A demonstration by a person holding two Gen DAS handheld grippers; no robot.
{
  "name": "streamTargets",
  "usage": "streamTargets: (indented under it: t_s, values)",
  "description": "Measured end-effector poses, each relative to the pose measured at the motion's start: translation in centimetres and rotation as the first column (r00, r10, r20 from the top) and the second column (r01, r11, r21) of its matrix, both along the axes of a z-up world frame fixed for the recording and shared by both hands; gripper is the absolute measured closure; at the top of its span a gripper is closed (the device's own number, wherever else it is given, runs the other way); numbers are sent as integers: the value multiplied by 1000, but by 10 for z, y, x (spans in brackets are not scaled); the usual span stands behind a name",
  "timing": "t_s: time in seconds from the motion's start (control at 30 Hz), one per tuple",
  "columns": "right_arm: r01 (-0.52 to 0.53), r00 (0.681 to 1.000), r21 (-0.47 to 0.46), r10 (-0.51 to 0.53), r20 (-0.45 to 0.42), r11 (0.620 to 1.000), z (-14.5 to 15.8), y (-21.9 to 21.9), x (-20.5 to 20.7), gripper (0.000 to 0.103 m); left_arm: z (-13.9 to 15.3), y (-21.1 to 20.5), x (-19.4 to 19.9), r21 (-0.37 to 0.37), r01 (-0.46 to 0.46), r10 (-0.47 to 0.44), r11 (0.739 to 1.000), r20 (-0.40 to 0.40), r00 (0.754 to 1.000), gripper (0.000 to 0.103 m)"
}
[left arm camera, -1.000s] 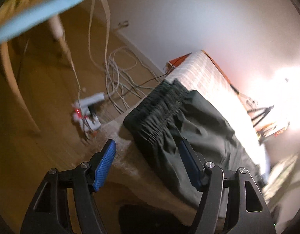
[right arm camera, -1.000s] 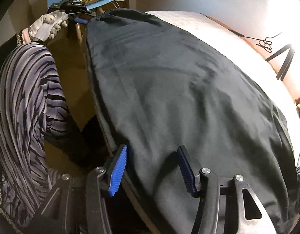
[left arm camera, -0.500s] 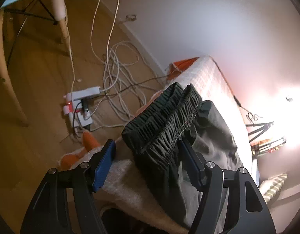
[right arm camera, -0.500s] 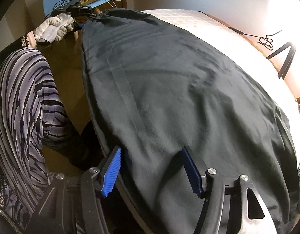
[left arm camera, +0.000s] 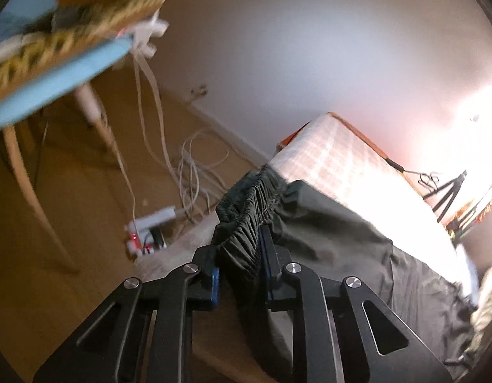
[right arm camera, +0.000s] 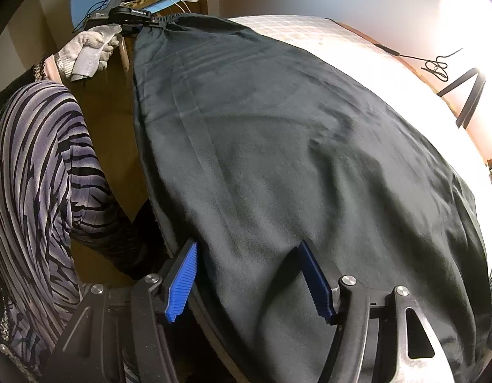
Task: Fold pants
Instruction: 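Close the left tool on the waistband while the right tool grasps the waistband too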
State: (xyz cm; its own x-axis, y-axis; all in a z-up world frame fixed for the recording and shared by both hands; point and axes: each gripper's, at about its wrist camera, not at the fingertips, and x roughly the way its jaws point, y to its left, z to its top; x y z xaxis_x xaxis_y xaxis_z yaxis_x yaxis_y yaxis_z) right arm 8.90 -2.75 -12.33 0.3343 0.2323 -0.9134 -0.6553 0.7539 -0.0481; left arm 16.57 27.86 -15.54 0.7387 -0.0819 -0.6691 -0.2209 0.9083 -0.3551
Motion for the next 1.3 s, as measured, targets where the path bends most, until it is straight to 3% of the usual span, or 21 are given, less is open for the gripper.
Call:
streamTargets:
  t_s: [0.17, 0.3, 0.47, 0.67, 0.8, 0.9, 0.97, 1.3]
  values:
    - [33, 999, 32, -32, -30, 999, 13, -7, 8, 38, 24, -44, -10, 127, 107, -118, 986, 82, 990, 86]
    - [112, 993, 157, -107, -41, 981, 40, -17, 27, 38, 39, -96, -24, 221, 248, -280, 943, 127, 951, 86]
    - [175, 984, 299, -156, -87, 938, 66, -9, 65, 36, 30, -166, -42, 361, 423, -479, 831, 81, 874, 86]
    - [183, 975, 427, -107, -195, 886, 65, 33, 116, 27, 18, -201, -53, 390, 519, -587, 761, 72, 806, 86]
    - [277, 940, 504, -123, -317, 818, 40, 58, 156, 25, 13, -216, -58, 406, 559, -630, 723, 54, 775, 86]
    - [369, 896, 551, -129, -425, 748, 22, 65, 177, 25, 9, -226, -64, 461, 592, -677, 661, 25, 736, 86]
    - [404, 877, 563, -132, -461, 721, 14, 70, 186, 24, 5, -235, -71, 503, 610, -707, 613, 5, 707, 86]
    - [376, 879, 504, -126, -461, 778, 13, 112, 207, 24, 7, -253, -73, 512, 662, -768, 547, -7, 640, 86]
